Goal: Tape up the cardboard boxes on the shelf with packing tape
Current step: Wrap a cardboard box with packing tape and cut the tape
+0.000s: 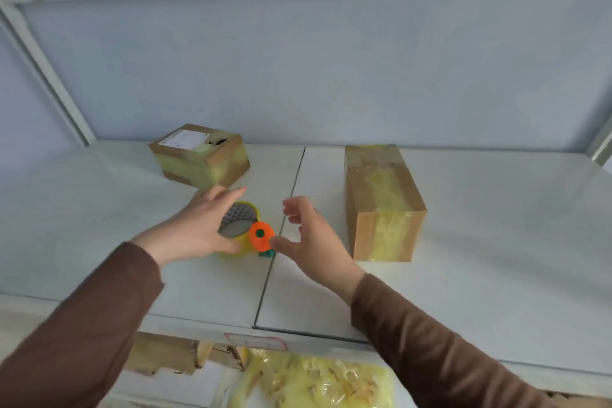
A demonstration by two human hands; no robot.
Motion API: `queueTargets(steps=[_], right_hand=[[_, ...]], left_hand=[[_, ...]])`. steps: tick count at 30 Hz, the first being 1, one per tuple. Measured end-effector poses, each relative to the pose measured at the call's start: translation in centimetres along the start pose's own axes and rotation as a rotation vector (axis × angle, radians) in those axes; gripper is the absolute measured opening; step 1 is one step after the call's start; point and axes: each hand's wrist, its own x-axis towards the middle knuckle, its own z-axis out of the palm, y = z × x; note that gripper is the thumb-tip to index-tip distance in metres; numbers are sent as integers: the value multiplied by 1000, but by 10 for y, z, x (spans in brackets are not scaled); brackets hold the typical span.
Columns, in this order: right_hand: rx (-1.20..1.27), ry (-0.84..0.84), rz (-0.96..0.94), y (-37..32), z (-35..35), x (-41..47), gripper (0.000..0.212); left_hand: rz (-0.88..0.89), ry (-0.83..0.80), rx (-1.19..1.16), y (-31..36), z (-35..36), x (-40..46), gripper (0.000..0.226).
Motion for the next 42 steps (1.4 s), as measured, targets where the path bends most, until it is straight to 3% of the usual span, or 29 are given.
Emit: queueTargets(steps=[2,4,9,12,16,20,25,27,30,32,35,37,39,42], right_hand=[[-28,-11,62,6,25,13,70],[-60,-11,91,7,44,23,67],[-81,101,37,7,49,20,25],[-93,161,15,-2,40,6,22],[-199,89,-80,-21,23,-18,15],[-199,54,-92,-37,5,-43,10],[-467,318,-107,-53,0,-58,31],[-276,506,-54,-53,-15,-62,34],[3,797,56,-46,-64,-71,33],[141,725,15,-42,-81,-83,28],[265,372,-128,-31,-63,-113,18],[247,221,-126,-25,-53,-136,35],[257,229,-138,-26,-56,-147,55],[254,418,-148,-37,-75,-155,54]], left_hand=[[49,15,193,-6,12,11,112],[119,28,229,-10,22,20,108],[214,17,157,-11,28,25,71],[298,38,66,1,27,19,33],[409,82,-43,16,27,8,35],[469,-104,-376,30,30,-9,37],[358,-72,-751,55,46,-19,28],[363,-82,-794,68,48,-22,4],[340,-106,-880,84,49,-26,12],[281,-145,-1046,95,42,-27,22],[261,-156,-1139,118,30,-22,31],[292,-177,-1088,136,21,-14,31],[309,-213,-1029,151,12,-6,32],[367,-121,-912,174,-2,13,30]])
